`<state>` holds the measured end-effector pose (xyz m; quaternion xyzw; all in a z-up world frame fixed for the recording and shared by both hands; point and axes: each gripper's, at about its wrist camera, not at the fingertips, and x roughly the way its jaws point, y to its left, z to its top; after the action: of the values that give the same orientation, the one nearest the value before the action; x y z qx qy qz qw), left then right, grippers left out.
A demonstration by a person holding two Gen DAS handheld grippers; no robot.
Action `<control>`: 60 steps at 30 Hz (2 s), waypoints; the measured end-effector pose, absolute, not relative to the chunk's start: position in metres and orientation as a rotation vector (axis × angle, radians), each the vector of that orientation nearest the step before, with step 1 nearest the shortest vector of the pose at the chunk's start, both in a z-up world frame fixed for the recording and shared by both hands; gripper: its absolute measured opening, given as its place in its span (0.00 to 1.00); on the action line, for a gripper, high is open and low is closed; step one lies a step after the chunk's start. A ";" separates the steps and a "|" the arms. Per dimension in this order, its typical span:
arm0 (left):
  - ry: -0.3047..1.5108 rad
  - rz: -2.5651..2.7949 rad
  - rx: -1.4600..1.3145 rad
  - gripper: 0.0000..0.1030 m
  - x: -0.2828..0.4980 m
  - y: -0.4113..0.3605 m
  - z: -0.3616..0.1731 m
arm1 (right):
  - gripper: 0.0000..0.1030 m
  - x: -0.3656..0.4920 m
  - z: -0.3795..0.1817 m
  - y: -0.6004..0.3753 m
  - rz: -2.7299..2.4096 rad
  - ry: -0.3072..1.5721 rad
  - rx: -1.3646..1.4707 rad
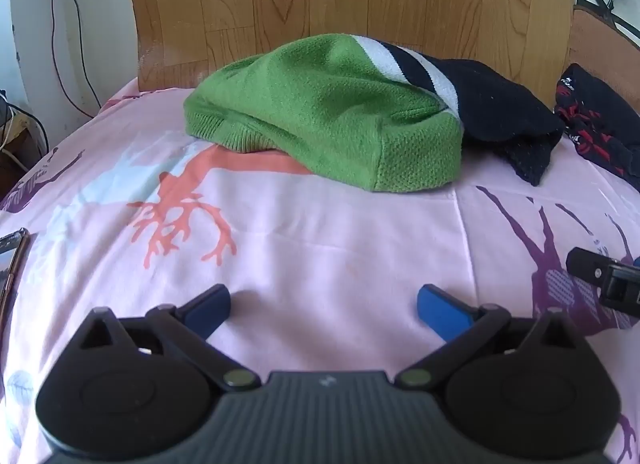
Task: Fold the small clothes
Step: 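Move both grippers toward the green-and-black striped sweater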
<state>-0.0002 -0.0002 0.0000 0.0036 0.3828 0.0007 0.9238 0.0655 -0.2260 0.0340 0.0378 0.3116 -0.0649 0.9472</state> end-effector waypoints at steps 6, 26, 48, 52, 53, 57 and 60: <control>0.773 -0.002 0.016 1.00 -0.001 -0.003 -0.004 | 1.00 0.062 0.039 -0.230 -0.121 0.620 0.112; 0.791 -0.021 0.019 1.00 -0.004 -0.002 0.004 | 1.00 0.048 0.037 -0.247 -0.060 0.501 0.364; 0.776 -0.011 0.012 1.00 -0.007 -0.001 0.002 | 1.00 0.048 0.037 -0.244 -0.056 0.500 0.351; 0.754 -0.011 -0.019 1.00 -0.006 0.003 0.004 | 1.00 0.045 0.038 -0.241 -0.031 0.491 0.342; 0.740 -0.004 -0.022 1.00 -0.006 0.004 0.005 | 1.00 0.044 0.038 -0.239 -0.026 0.488 0.334; 0.660 0.043 0.005 1.00 -0.004 0.005 0.011 | 1.00 0.042 0.040 -0.227 -0.017 0.476 0.259; 0.642 0.067 0.014 1.00 0.003 0.008 0.011 | 1.00 0.044 0.041 -0.219 -0.007 0.482 0.201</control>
<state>0.0033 0.0082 0.0113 0.0071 0.3154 0.0329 0.9484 0.0438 -0.2189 0.0406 0.0994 0.2385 -0.0033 0.9660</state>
